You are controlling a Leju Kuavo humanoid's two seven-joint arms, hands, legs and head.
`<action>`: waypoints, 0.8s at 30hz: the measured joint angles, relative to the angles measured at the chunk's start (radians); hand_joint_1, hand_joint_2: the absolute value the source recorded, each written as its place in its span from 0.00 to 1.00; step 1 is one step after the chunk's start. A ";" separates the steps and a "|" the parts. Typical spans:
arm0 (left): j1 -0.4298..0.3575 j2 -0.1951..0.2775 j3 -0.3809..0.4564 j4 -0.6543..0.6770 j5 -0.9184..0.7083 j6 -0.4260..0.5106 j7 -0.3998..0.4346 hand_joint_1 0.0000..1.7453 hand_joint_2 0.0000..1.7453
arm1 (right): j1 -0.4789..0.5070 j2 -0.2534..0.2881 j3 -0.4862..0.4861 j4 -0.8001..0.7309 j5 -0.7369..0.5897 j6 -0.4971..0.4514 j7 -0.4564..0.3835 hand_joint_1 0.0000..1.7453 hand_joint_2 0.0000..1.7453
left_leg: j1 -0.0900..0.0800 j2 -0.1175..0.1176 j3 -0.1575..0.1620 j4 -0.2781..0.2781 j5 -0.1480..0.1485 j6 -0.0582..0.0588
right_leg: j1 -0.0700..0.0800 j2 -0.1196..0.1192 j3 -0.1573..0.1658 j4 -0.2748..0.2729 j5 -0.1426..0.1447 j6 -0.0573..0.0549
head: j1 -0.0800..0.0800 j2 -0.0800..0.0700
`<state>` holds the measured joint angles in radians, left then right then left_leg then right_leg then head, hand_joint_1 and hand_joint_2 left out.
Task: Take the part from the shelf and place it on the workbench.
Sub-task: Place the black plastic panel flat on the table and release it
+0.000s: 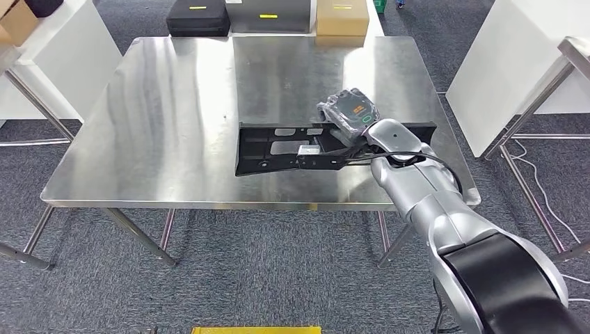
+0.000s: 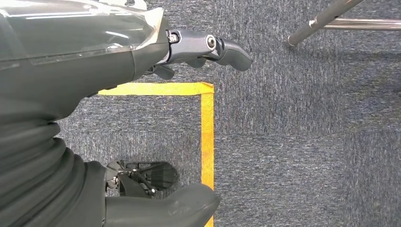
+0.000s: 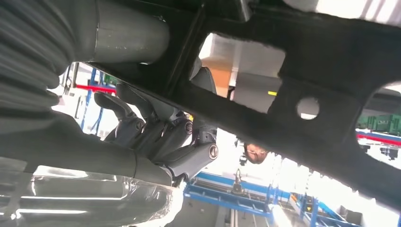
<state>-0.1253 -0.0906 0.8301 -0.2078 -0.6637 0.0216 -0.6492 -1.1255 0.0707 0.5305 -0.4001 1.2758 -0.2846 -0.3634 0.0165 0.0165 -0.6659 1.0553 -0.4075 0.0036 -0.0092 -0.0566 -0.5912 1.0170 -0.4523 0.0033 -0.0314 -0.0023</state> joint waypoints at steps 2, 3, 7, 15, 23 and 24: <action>-0.001 0.000 0.000 0.000 -0.003 0.000 0.004 0.00 1.00 | -0.001 -0.003 0.000 0.000 0.003 -0.006 -0.001 0.99 1.00 | -0.007 0.001 0.013 -0.027 -0.002 0.008 | 0.007 -0.007 0.000 -0.001 -0.002 0.008 | 0.002 0.000; 0.000 0.000 0.000 -0.001 -0.004 0.001 0.006 0.00 1.00 | -0.001 -0.004 0.000 0.000 0.005 -0.007 -0.001 0.99 1.00 | -0.008 -0.004 0.014 -0.029 0.000 0.014 | 0.008 -0.010 0.002 -0.003 -0.003 0.013 | 0.002 0.000; -0.005 -0.003 0.000 -0.001 -0.011 0.002 0.010 0.00 1.00 | 0.001 -0.018 0.000 0.001 0.008 -0.017 -0.002 0.99 1.00 | -0.003 -0.014 0.025 -0.044 0.008 0.040 | 0.002 0.030 -0.053 0.112 -0.060 0.017 | 0.004 0.000; -0.010 -0.006 -0.001 -0.001 -0.023 0.001 0.012 0.00 1.00 | 0.022 -0.058 -0.002 0.007 0.003 -0.025 -0.002 0.25 0.25 | -0.006 -0.051 0.023 -0.039 0.005 0.039 | -0.011 0.056 -0.045 0.057 -0.011 0.047 | 0.008 0.000; -0.011 -0.002 -0.001 -0.001 -0.029 0.002 0.028 0.00 0.00 | 0.031 -0.083 -0.017 0.010 -0.011 -0.038 -0.003 0.00 0.00 | -0.005 -0.052 0.023 -0.043 0.006 0.040 | -0.007 0.059 -0.016 -0.007 0.019 0.028 | 0.004 0.000; -0.011 -0.002 -0.001 -0.001 -0.030 0.002 0.029 0.00 0.00 | 0.033 -0.088 -0.020 0.011 -0.012 -0.039 -0.003 0.00 0.00 | -0.005 -0.052 0.024 -0.044 0.007 0.039 | -0.006 0.060 -0.016 -0.007 0.019 0.028 | 0.004 0.000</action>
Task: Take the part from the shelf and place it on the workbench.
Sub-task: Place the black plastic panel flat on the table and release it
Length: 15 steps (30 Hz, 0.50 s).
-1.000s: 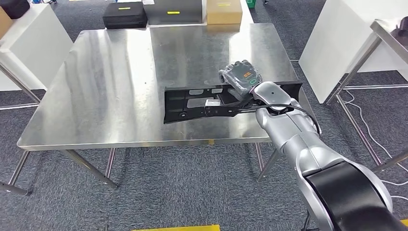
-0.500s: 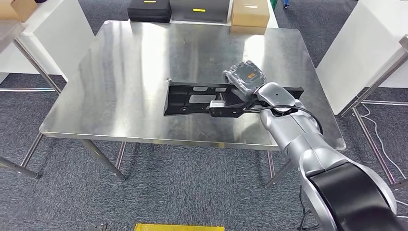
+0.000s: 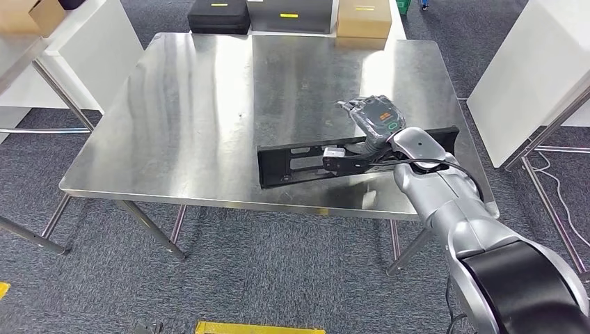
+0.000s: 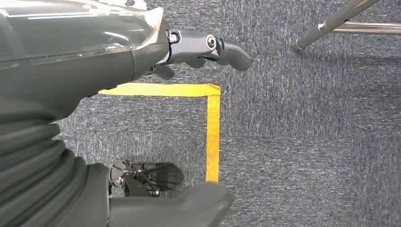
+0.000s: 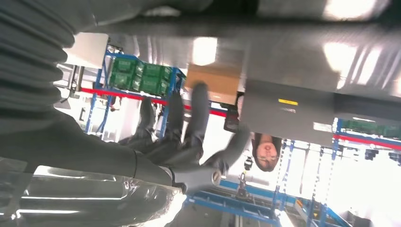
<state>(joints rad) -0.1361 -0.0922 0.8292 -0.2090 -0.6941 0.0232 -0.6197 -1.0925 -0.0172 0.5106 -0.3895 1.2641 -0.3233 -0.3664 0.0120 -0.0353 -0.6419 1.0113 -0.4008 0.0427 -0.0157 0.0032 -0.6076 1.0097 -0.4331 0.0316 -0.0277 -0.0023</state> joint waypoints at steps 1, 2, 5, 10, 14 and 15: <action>0.000 0.000 0.000 0.000 -0.001 0.000 0.000 0.00 0.00 | 0.002 -0.005 -0.003 0.001 0.000 0.000 0.001 0.00 0.00 | 0.000 0.000 0.001 -0.002 0.001 -0.001 | 0.001 0.000 0.000 0.000 0.000 0.000 | 0.000 0.000; 0.000 0.001 0.000 0.000 -0.003 -0.002 0.000 0.00 0.00 | 0.004 -0.010 -0.006 0.002 0.002 0.000 0.002 0.00 0.00 | 0.001 0.001 0.001 -0.003 0.001 -0.003 | 0.001 0.000 0.000 0.000 0.000 0.000 | 0.000 0.000; 0.001 0.001 0.000 0.000 -0.002 -0.009 0.000 0.00 0.00 | 0.006 -0.023 -0.010 0.004 0.008 0.000 0.009 0.00 0.00 | 0.001 0.001 0.002 -0.005 0.002 -0.008 | 0.003 0.000 0.000 0.001 0.000 -0.001 | 0.000 0.000; 0.001 0.000 0.000 0.000 0.002 -0.015 -0.001 0.00 0.00 | 0.006 -0.038 -0.015 0.006 0.010 0.003 0.016 0.00 0.00 | 0.001 0.001 0.002 -0.005 0.002 -0.022 | 0.003 0.000 0.000 0.001 -0.001 -0.002 | 0.000 0.000; 0.001 0.000 0.000 0.000 0.003 -0.021 -0.001 0.00 0.00 | 0.006 -0.045 -0.016 0.006 0.011 0.008 0.021 0.00 0.00 | -0.002 0.001 0.002 -0.005 0.001 -0.025 | 0.003 0.000 0.000 0.001 -0.001 -0.002 | 0.001 0.000; 0.001 0.000 0.000 0.000 0.003 -0.022 -0.001 0.00 0.00 | 0.006 -0.047 -0.017 0.006 0.012 0.009 0.021 0.00 0.00 | -0.003 0.001 0.002 -0.005 0.001 -0.025 | 0.003 0.000 0.000 0.001 -0.001 -0.002 | 0.001 0.000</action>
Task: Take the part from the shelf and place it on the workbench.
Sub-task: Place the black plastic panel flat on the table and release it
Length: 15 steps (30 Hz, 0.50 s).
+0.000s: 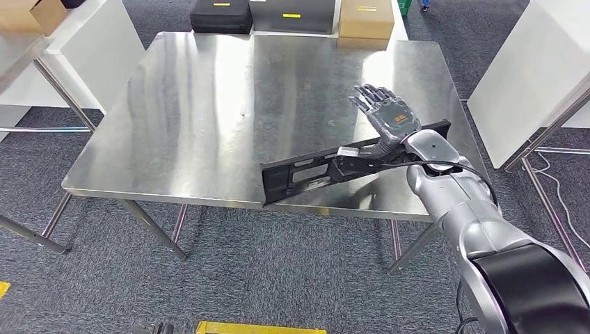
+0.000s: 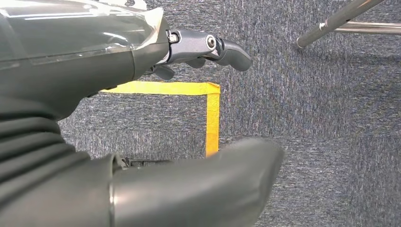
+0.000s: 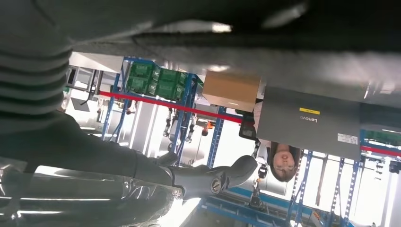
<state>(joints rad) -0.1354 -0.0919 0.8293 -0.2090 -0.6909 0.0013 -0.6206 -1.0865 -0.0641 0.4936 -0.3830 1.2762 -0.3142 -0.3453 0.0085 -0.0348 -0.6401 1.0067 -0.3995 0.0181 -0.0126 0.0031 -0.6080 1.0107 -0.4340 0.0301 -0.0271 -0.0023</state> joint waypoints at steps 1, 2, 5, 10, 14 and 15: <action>0.000 0.000 0.000 0.000 0.000 -0.001 0.000 0.00 0.00 | 0.000 -0.002 0.000 0.000 0.001 0.002 0.000 0.00 0.00 | -0.001 0.000 0.000 0.000 0.000 0.000 | 0.000 0.000 0.000 0.000 0.000 0.000 | 0.000 0.000; 0.000 0.000 0.000 0.000 0.000 -0.001 0.000 0.00 0.00 | 0.000 -0.004 0.000 0.000 0.001 0.003 0.000 0.00 0.00 | -0.003 0.000 0.000 0.000 0.000 0.000 | 0.000 0.000 0.000 0.000 0.000 0.000 | 0.000 0.000; 0.000 0.000 0.000 0.000 0.000 -0.003 0.000 0.00 0.00 | 0.000 -0.009 -0.001 0.000 0.002 0.004 0.000 0.00 0.00 | -0.007 0.000 0.000 0.001 0.000 0.001 | 0.000 0.000 0.000 0.000 0.000 0.000 | 0.000 0.000; 0.000 0.000 0.000 0.000 0.000 -0.006 0.003 0.00 0.00 | 0.001 -0.018 -0.005 0.000 0.004 0.006 0.000 0.00 0.00 | -0.008 0.000 -0.001 0.002 0.000 0.002 | -0.001 0.000 0.000 0.000 0.000 0.001 | 0.000 0.000; 0.000 0.000 0.000 0.000 0.000 -0.006 0.008 0.00 0.00 | 0.001 -0.026 -0.012 0.000 0.004 0.008 0.000 0.00 0.00 | -0.009 0.000 -0.001 0.003 -0.001 0.003 | -0.001 0.000 0.000 0.000 0.000 0.001 | 0.000 0.000; 0.000 0.000 0.000 0.000 0.000 -0.006 0.008 0.00 0.00 | 0.001 -0.028 -0.014 0.000 0.004 0.008 0.000 0.00 0.00 | -0.009 0.000 -0.001 0.003 -0.001 0.003 | -0.002 0.000 0.000 0.000 0.000 0.001 | 0.000 0.000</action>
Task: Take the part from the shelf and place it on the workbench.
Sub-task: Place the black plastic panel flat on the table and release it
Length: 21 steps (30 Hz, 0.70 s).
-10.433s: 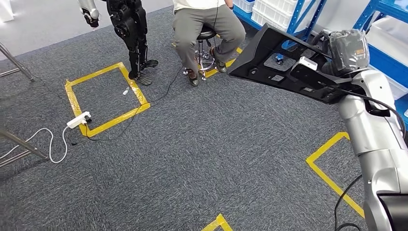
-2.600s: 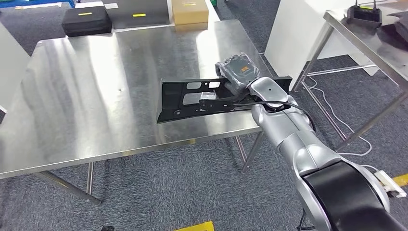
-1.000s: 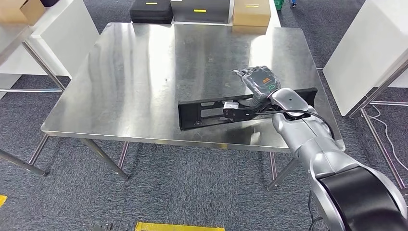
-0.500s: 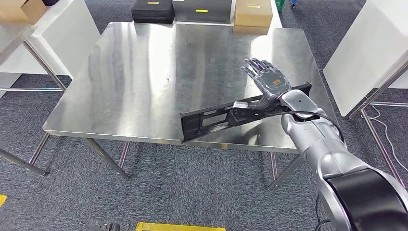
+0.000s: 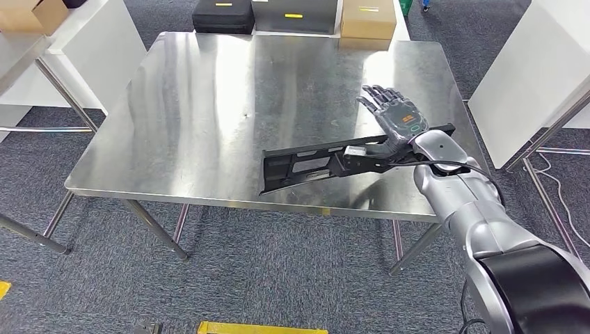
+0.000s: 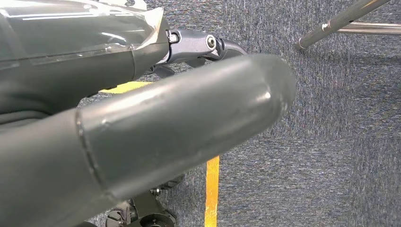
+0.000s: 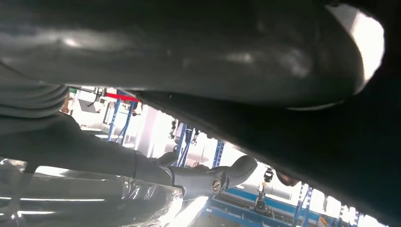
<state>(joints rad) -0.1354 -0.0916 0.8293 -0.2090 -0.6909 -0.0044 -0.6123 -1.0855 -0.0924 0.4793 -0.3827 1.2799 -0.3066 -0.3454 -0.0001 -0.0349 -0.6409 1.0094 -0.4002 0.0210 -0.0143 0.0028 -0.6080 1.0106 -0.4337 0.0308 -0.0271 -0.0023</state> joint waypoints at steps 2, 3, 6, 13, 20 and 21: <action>0.000 0.000 0.000 0.000 0.001 0.000 0.000 0.00 0.00 | 0.000 -0.004 -0.002 0.000 0.000 0.000 -0.003 0.00 0.00 | 0.000 0.000 0.000 0.000 0.000 0.000 | -0.001 0.000 0.000 0.000 0.000 0.000 | 0.000 0.000; 0.000 0.000 0.000 0.000 0.002 0.000 0.000 0.00 0.00 | 0.000 -0.005 -0.002 0.000 0.001 0.000 -0.006 0.00 0.00 | 0.000 0.000 0.000 0.000 0.000 0.000 | -0.001 0.000 0.000 0.000 0.000 0.000 | 0.000 0.000; 0.000 0.001 0.002 0.000 0.010 0.000 0.000 0.00 0.00 | 0.002 -0.007 -0.002 0.001 0.006 0.000 -0.010 0.00 0.00 | 0.000 0.000 0.000 0.000 0.000 0.000 | -0.001 0.000 0.000 0.000 0.000 0.000 | 0.000 0.000; 0.004 0.001 0.004 0.000 0.012 0.000 -0.003 0.00 0.00 | 0.004 -0.008 -0.014 0.001 -0.001 0.012 0.002 0.00 0.00 | 0.001 0.000 0.000 0.000 0.000 0.000 | -0.001 0.000 0.000 0.000 0.000 0.000 | 0.000 0.000; 0.007 0.001 0.004 0.000 0.011 0.004 -0.003 0.00 0.00 | 0.003 -0.012 -0.031 0.002 -0.017 0.027 0.016 0.00 0.00 | 0.001 0.000 0.000 0.000 0.000 0.000 | -0.001 0.000 0.000 0.000 0.000 0.000 | 0.000 0.000; 0.007 0.001 0.004 0.000 0.011 0.005 -0.004 0.00 0.00 | -0.001 -0.014 -0.041 0.002 -0.022 0.031 0.022 0.00 0.00 | 0.000 0.000 0.000 0.000 0.000 0.000 | -0.001 0.000 0.000 0.000 0.000 0.000 | 0.000 0.000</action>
<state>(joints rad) -0.1283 -0.0902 0.8336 -0.2090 -0.6803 0.0005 -0.6159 -1.0865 -0.1067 0.4384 -0.3806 1.2583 -0.2755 -0.3230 0.0003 -0.0350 -0.6409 1.0094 -0.4002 0.0210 -0.0157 0.0026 -0.6083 1.0106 -0.4337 0.0308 -0.0272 -0.0023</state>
